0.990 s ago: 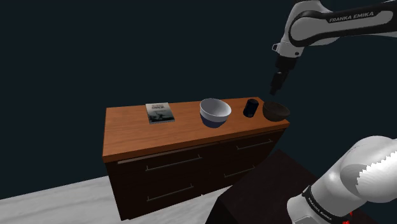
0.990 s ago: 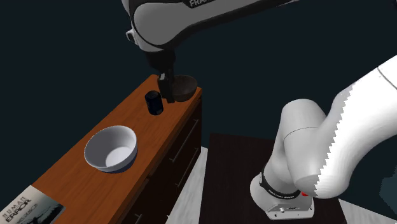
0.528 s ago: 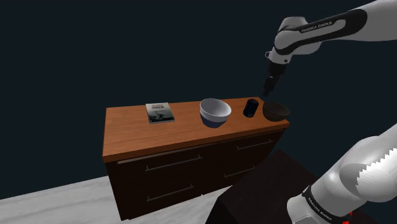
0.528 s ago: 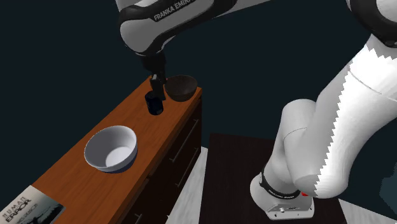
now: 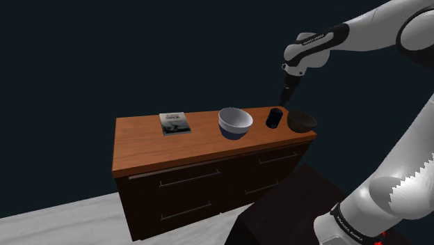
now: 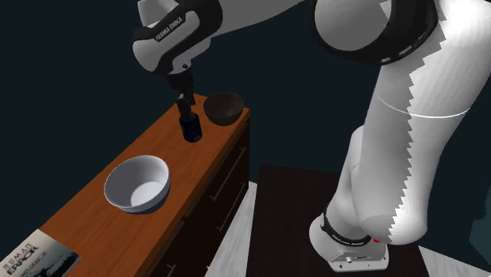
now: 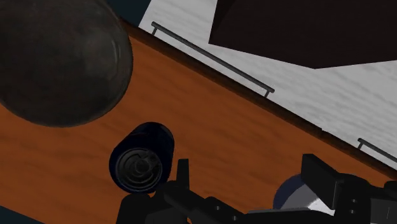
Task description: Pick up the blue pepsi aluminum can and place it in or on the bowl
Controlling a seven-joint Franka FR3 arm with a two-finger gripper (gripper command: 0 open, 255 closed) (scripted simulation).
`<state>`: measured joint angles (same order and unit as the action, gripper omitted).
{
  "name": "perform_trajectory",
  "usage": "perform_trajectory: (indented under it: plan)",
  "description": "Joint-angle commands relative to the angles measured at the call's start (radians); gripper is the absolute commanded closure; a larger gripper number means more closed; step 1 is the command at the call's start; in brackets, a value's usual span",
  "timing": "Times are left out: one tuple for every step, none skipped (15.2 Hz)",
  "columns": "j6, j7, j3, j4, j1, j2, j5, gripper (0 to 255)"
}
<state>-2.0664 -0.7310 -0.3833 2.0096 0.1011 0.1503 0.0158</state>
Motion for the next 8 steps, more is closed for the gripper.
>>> perform_trajectory:
  plan:
    - [-0.009,-0.048,-0.002,-0.067,0.022,0.084,0.044,0]
    - [-0.011,-0.069,0.0,-0.104,0.035,0.126,0.065,0]
    - [-0.01,-0.088,0.003,-0.142,0.048,0.168,0.085,0]
    - [-0.008,-0.107,0.008,-0.181,0.063,0.21,0.104,0]
    - [-0.005,-0.124,0.012,-0.222,0.077,0.252,0.123,0]
    - [0.0,-0.139,0.018,-0.266,0.094,0.294,0.14,0]
    - [0.006,-0.153,0.024,-0.311,0.11,0.337,0.156,0]
    - [0.014,-0.166,0.031,-0.359,0.126,0.38,0.17,0]
